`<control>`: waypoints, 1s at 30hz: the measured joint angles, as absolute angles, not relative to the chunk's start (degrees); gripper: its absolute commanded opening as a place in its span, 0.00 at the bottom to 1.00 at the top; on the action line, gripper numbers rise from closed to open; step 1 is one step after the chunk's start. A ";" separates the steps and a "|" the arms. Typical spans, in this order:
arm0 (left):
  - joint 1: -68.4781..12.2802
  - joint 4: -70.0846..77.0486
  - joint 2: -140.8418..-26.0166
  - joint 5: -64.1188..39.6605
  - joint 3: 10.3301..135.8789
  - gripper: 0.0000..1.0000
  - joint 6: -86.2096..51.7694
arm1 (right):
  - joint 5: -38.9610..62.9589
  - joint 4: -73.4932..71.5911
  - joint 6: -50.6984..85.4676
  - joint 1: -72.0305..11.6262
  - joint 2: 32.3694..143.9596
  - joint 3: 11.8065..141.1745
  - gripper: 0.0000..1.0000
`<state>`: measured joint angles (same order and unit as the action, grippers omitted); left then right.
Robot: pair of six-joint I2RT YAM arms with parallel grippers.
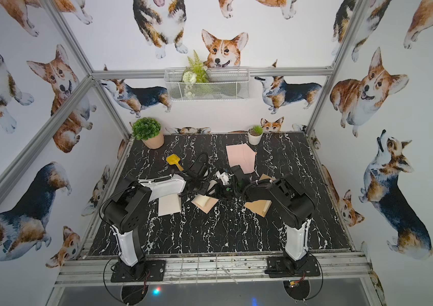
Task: Take the letter paper out of the envelope
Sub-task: Unfold the letter paper at the center of the board.
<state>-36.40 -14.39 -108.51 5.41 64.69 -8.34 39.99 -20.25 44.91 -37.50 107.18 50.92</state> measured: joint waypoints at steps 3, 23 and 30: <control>-36.40 -14.46 -108.05 5.08 64.20 0.00 -8.38 | 40.47 -19.62 44.93 -37.50 106.59 50.89 0.45; -36.34 -15.31 -106.91 4.60 63.11 0.00 -9.06 | 36.77 -20.47 46.33 -39.64 102.76 48.86 0.45; -36.16 -15.49 -106.50 5.15 62.67 0.00 -9.08 | 35.16 -25.76 48.53 -40.66 103.26 47.11 0.45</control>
